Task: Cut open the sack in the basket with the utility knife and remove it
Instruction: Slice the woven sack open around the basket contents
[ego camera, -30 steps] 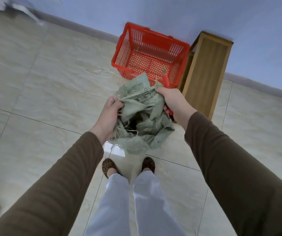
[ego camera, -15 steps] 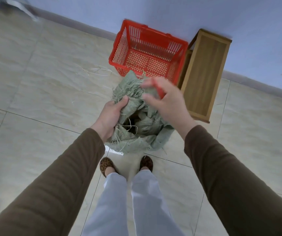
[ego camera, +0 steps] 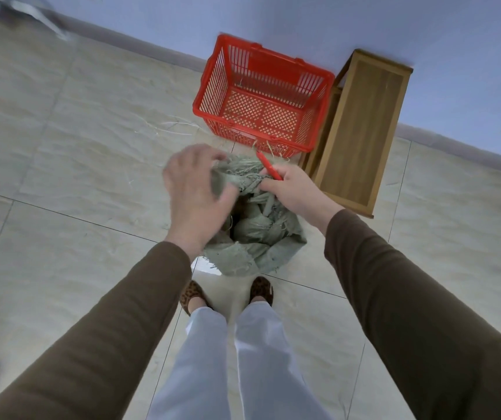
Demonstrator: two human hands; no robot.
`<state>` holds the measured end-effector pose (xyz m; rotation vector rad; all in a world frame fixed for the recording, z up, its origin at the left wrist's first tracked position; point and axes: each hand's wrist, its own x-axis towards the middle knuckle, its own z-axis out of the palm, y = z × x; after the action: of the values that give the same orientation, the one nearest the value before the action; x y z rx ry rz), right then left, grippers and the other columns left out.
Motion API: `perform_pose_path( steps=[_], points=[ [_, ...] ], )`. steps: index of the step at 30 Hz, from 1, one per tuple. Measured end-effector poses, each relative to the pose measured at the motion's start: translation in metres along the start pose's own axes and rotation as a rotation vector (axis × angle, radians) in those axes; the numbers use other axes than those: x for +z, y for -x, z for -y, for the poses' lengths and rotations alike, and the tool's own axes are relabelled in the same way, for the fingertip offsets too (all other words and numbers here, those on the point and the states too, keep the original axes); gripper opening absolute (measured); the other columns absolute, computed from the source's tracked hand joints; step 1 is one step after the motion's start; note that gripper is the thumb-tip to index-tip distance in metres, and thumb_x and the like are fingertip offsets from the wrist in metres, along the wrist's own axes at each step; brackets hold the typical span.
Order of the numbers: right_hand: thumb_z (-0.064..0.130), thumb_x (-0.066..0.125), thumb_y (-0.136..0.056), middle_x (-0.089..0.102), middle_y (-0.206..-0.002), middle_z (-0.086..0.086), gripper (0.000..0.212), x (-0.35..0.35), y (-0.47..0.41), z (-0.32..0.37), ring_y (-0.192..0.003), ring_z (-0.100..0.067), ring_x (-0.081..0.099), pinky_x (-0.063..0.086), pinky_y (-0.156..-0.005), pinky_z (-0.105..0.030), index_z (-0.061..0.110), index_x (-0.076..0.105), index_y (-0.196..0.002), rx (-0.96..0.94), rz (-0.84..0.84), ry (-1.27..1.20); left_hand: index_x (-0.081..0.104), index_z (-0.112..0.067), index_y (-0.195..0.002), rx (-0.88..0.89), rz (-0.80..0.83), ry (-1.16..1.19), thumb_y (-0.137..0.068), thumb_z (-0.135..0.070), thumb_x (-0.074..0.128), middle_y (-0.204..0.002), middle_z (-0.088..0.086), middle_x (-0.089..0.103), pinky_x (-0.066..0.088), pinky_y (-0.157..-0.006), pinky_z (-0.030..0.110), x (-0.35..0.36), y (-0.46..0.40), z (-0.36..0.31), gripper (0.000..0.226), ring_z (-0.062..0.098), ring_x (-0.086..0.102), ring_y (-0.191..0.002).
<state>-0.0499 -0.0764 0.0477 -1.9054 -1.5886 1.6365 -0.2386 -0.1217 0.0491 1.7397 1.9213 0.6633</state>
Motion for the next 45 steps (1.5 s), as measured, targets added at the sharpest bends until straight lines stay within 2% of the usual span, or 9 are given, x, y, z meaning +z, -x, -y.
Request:
perform_pose_path(
  steps=[4, 8, 15, 26, 31, 35, 39, 43, 45],
  points=[
    [0.024, 0.060, -0.098, 0.045, -0.066, 0.004, 0.016, 0.004, 0.000, -0.002, -0.058, -0.012, 0.042, 0.037, -0.063, -0.032, 0.017, 0.059, -0.084, -0.051, 0.038, -0.064, 0.057, -0.038, -0.098, -0.028, 0.290, -0.055, -0.085, -0.034, 0.076, -0.091, -0.017, 0.058, 0.034, -0.106, 0.044, 0.019, -0.003, 0.000, 0.023, 0.021, 0.054, -0.102],
    [0.059, 0.069, -0.087, 0.067, -0.092, -0.011, 0.050, 0.011, 0.000, -0.004, -0.081, -0.027, 0.064, 0.050, -0.074, -0.041, 0.011, 0.065, -0.099, -0.144, 0.001, 0.176, 0.049, -0.028, -0.074, -0.213, 0.293, 0.280, -0.083, -0.017, 0.076, -0.071, -0.007, 0.054, 0.047, -0.067, 0.043, 0.023, -0.006, 0.011, 0.030, 0.021, 0.049, -0.069],
    [0.017, 0.065, -0.093, 0.063, -0.092, -0.004, 0.029, 0.004, -0.002, -0.004, -0.082, -0.028, 0.064, 0.054, -0.072, -0.040, 0.021, 0.061, -0.121, -0.177, -0.138, 0.459, 0.049, -0.019, -0.077, -0.298, 0.322, 0.549, -0.087, 0.015, 0.057, -0.072, 0.005, 0.055, 0.040, -0.054, 0.028, 0.020, -0.009, 0.020, 0.037, 0.012, 0.048, -0.060],
    [0.011, 0.060, -0.096, 0.051, -0.068, 0.007, 0.019, -0.001, -0.012, -0.007, -0.046, -0.008, 0.044, 0.040, -0.047, -0.024, 0.026, 0.066, -0.106, -0.031, -0.198, 0.101, 0.070, -0.001, -0.107, -0.593, 0.433, 0.897, -0.103, -0.001, 0.052, -0.095, 0.015, 0.074, 0.059, -0.070, 0.028, 0.021, -0.007, 0.028, 0.018, 0.019, 0.069, -0.076],
    [0.035, 0.076, -0.090, 0.044, -0.071, 0.004, 0.026, -0.003, -0.004, -0.006, -0.055, -0.011, 0.044, 0.040, -0.058, -0.025, 0.016, 0.068, -0.106, -0.100, 0.042, 0.058, 0.064, -0.014, -0.084, -0.401, 0.281, 0.735, -0.092, 0.004, 0.060, -0.084, -0.002, 0.063, 0.050, -0.073, 0.022, 0.017, -0.005, 0.017, 0.020, 0.008, 0.060, -0.076],
    [0.030, 0.073, -0.095, 0.044, -0.063, 0.003, 0.034, -0.004, -0.001, -0.007, -0.050, -0.008, 0.037, 0.037, -0.054, -0.023, -0.003, 0.067, -0.090, -0.121, -0.071, -0.116, 0.062, -0.033, -0.074, -0.135, 0.141, 0.462, -0.081, 0.011, 0.062, -0.095, -0.005, 0.052, 0.041, -0.083, 0.016, 0.015, 0.005, 0.010, 0.045, 0.005, 0.053, -0.090],
    [0.022, 0.071, -0.097, 0.047, -0.053, 0.016, 0.020, -0.003, 0.003, -0.002, -0.046, -0.004, 0.035, 0.033, -0.048, -0.017, 0.010, 0.070, -0.080, -0.041, -0.224, -0.354, 0.066, -0.025, -0.071, -0.104, 0.229, 0.280, -0.080, 0.013, 0.056, -0.094, -0.006, 0.047, 0.046, -0.078, 0.031, 0.017, 0.019, 0.011, 0.040, 0.011, 0.052, -0.089],
    [0.022, 0.067, -0.099, 0.052, -0.062, 0.018, 0.018, 0.001, 0.007, -0.001, -0.048, 0.004, 0.043, 0.036, -0.057, -0.017, 0.017, 0.064, -0.083, -0.008, -0.205, -0.417, 0.067, -0.027, -0.080, -0.257, 0.264, 0.308, -0.086, -0.022, 0.064, -0.101, -0.009, 0.051, 0.050, -0.091, 0.039, 0.019, 0.024, 0.011, 0.009, 0.011, 0.056, -0.098],
    [0.023, 0.065, -0.101, 0.050, -0.068, 0.012, 0.018, 0.005, 0.009, -0.001, -0.054, 0.002, 0.045, 0.036, -0.062, -0.020, 0.019, 0.061, -0.084, -0.038, -0.191, -0.419, 0.056, -0.025, -0.095, -0.473, 0.237, 0.453, -0.082, -0.048, 0.071, -0.099, -0.007, 0.056, 0.051, -0.085, 0.043, 0.021, 0.019, 0.005, 0.030, 0.015, 0.059, -0.089]
  ],
)
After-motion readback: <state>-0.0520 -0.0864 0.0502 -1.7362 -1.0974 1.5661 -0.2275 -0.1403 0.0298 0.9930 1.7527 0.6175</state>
